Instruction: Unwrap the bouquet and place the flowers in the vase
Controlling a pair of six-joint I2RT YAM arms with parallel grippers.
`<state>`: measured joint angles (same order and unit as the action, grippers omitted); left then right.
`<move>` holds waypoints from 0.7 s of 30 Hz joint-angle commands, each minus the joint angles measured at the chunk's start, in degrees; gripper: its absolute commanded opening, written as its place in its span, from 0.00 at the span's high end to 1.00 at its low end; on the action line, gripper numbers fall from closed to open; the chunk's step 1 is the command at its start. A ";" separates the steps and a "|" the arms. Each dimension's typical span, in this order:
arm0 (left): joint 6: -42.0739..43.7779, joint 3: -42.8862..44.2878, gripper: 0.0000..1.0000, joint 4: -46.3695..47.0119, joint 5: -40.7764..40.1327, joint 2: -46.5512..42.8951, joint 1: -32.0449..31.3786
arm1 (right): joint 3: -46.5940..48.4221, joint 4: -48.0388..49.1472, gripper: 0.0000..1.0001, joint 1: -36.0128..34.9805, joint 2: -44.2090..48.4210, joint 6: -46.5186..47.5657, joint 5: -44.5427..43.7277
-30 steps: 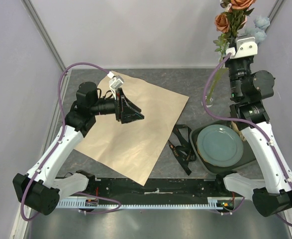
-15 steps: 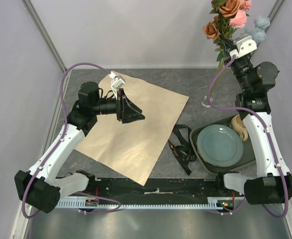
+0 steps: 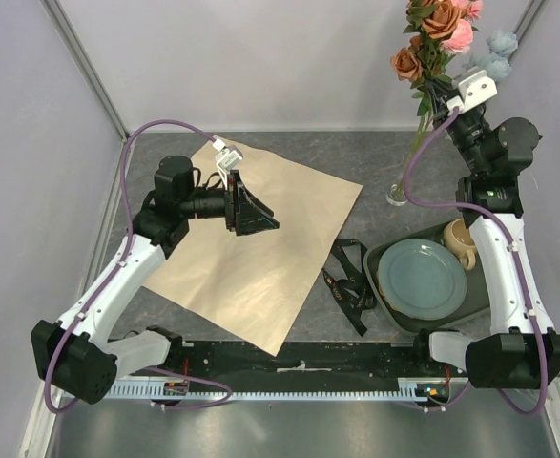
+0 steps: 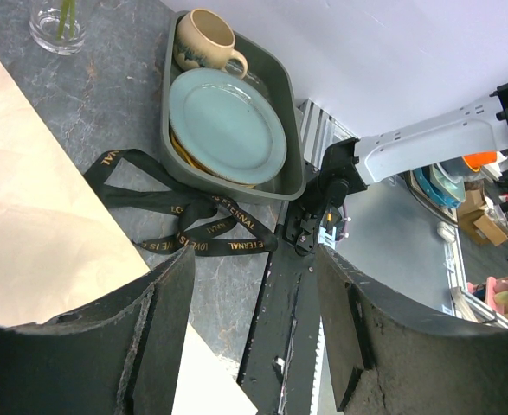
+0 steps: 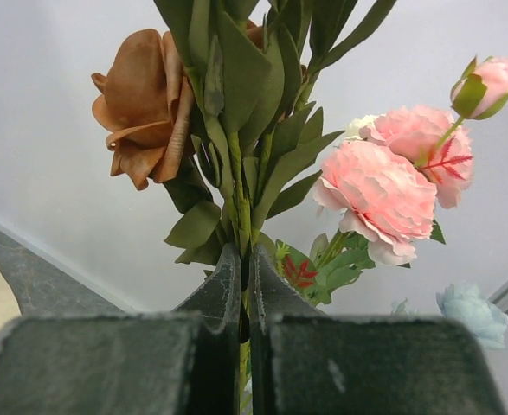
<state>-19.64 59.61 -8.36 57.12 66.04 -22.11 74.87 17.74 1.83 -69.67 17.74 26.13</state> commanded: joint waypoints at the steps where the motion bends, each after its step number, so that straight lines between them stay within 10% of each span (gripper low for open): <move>1: -1.19 0.06 0.36 2.30 1.68 0.49 -0.13 | 0.45 1.60 1.00 1.07 -0.73 -0.60 4.10; 21: -1.10 -0.02 0.36 2.30 1.85 1.11 -0.22 | 0.80 2.57 1.00 3.01 -3.45 -1.57 6.65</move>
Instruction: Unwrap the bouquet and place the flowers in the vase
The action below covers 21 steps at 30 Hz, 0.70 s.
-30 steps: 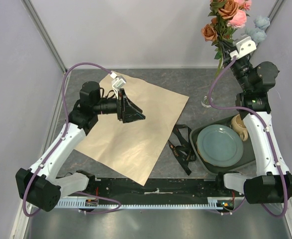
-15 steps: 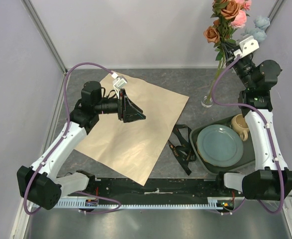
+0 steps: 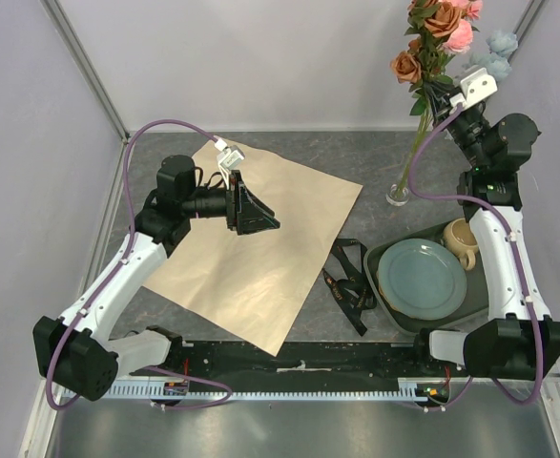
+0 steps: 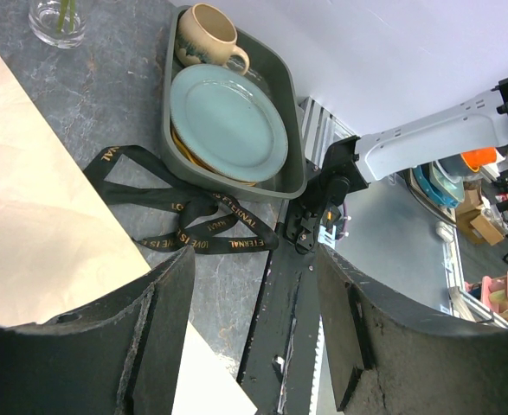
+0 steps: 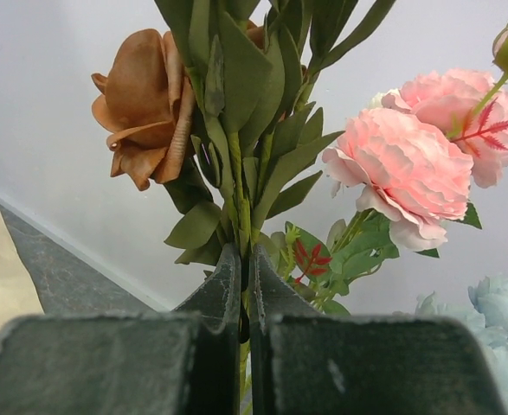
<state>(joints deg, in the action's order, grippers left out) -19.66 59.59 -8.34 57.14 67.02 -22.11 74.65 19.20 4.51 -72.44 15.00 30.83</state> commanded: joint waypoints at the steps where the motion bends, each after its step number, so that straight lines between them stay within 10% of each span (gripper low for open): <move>1: -0.99 0.00 0.36 2.36 1.83 0.12 -0.13 | 1.28 0.41 1.00 0.41 -1.03 1.60 1.87; 21: -1.17 -0.18 0.35 2.45 2.01 0.21 -0.22 | 2.69 0.31 1.00 0.32 -2.79 2.92 1.78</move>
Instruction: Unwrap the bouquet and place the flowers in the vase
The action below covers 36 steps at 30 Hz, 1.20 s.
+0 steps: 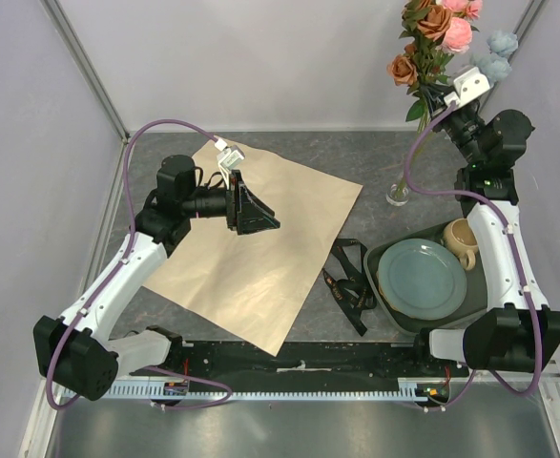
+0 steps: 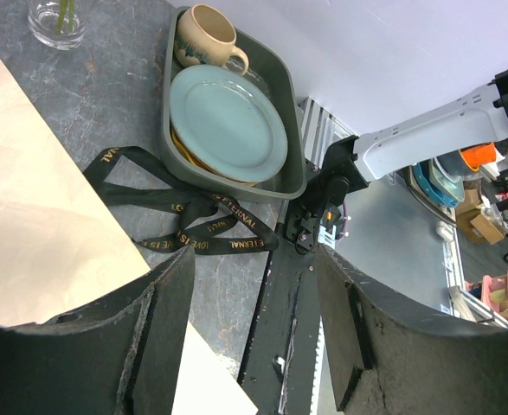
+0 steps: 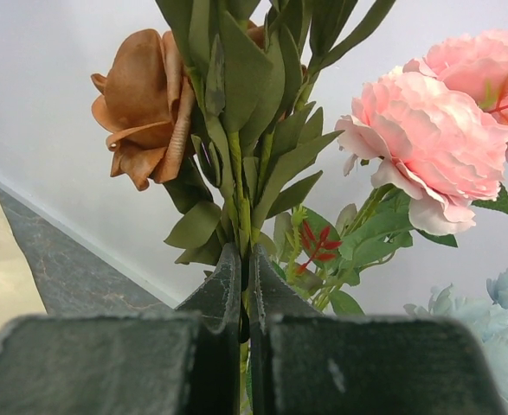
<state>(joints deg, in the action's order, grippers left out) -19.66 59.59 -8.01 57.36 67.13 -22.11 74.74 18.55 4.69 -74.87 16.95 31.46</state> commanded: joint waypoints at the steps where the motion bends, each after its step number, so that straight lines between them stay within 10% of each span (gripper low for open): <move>1: -1.17 -0.18 0.35 2.12 1.79 0.10 -0.22 | 3.04 0.88 1.00 0.15 -0.54 0.89 1.23; 36: -1.61 -0.27 0.35 2.56 2.40 0.19 -0.22 | -3.11 4.22 1.00 0.23 -1.42 -0.87 -0.35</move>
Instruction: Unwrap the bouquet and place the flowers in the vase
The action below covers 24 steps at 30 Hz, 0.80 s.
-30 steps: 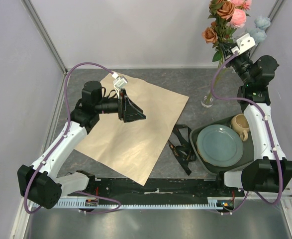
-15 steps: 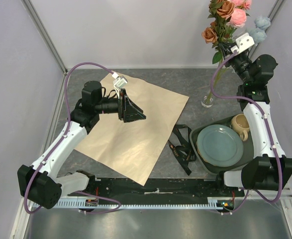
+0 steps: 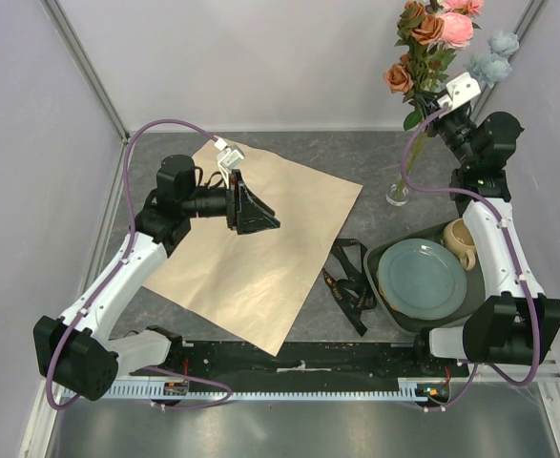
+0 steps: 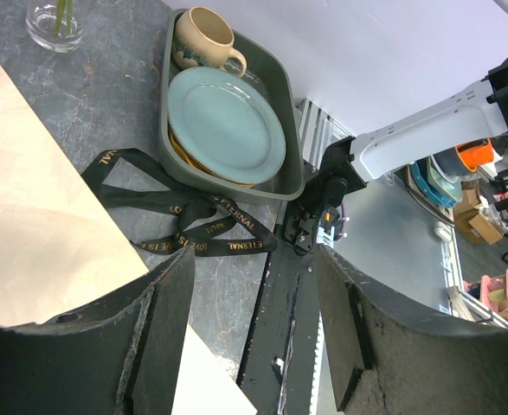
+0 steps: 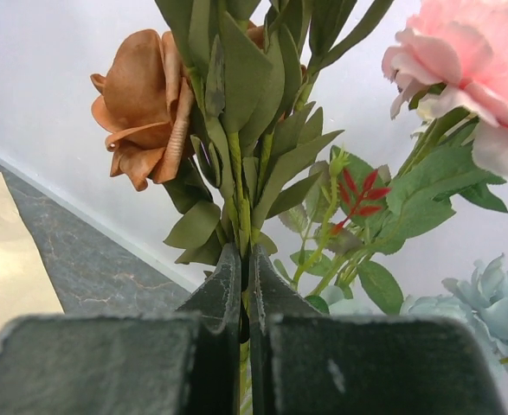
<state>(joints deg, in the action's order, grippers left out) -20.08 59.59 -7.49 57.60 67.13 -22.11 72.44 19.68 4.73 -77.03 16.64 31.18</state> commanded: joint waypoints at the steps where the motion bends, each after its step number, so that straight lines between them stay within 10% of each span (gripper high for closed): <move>1: -1.19 -0.27 0.35 2.12 2.16 0.19 -0.22 | -0.99 3.08 1.00 0.28 0.66 -0.56 -0.15; 24: -1.37 -0.27 0.35 2.21 2.42 0.01 -0.39 | -5.03 7.21 1.00 1.86 0.13 -4.69 0.28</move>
<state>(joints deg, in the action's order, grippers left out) -20.12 59.59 -7.16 58.63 67.13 -22.26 67.85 23.57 6.00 -77.01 13.45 30.35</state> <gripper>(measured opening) 0.645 0.019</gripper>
